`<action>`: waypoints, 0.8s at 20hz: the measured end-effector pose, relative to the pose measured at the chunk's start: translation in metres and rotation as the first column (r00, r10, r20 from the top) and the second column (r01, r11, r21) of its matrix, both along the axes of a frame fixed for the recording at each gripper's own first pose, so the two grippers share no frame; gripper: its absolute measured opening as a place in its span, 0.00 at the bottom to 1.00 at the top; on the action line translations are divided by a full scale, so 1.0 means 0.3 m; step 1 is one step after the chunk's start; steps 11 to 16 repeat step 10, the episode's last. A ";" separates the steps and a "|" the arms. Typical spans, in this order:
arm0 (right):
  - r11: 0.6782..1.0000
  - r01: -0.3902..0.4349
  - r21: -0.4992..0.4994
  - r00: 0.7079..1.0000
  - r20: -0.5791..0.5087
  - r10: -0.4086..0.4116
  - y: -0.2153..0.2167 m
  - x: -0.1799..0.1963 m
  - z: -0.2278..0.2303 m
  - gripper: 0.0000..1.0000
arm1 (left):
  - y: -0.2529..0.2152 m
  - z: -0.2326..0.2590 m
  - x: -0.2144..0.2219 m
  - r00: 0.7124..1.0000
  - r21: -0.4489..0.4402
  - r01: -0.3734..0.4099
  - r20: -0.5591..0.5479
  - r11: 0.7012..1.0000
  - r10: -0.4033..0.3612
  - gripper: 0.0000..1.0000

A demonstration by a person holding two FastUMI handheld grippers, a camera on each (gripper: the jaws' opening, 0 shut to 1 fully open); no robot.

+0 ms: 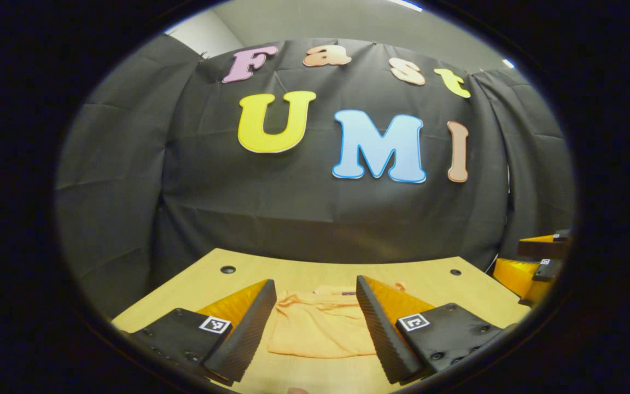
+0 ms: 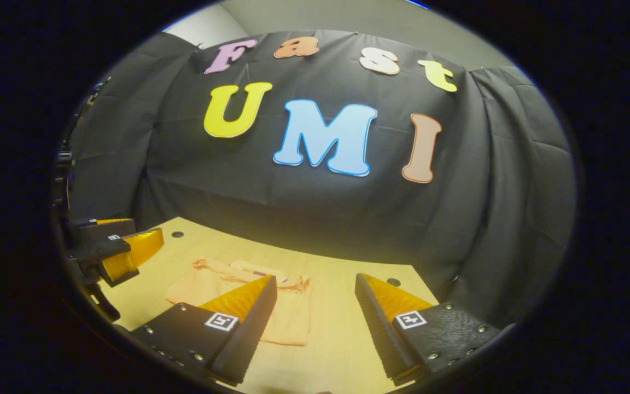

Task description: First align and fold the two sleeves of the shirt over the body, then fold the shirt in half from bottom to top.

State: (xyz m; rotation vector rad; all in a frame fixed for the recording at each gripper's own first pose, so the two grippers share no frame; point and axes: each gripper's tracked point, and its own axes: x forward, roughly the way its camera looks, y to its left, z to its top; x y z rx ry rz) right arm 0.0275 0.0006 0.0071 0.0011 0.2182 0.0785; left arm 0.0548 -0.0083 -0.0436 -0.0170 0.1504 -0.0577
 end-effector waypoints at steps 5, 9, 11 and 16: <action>0.999 0.040 0.030 0.999 0.030 -0.041 -0.015 -0.050 0.032 0.96 | -0.026 0.092 -0.069 0.999 0.036 0.025 0.041 0.999 -0.026 0.94; 0.997 0.066 0.049 0.997 0.031 -0.067 -0.013 -0.063 0.041 0.97 | -0.025 0.104 -0.080 0.998 0.013 0.040 0.041 0.999 -0.040 0.94; 0.996 0.069 0.058 0.997 0.028 -0.071 -0.005 -0.061 0.037 0.96 | -0.017 0.101 -0.081 0.998 0.012 0.041 0.038 0.999 -0.041 0.94; 0.996 0.069 0.058 0.997 0.028 -0.071 -0.005 -0.061 0.037 0.96 | -0.017 0.101 -0.081 0.998 0.012 0.041 0.038 0.999 -0.041 0.94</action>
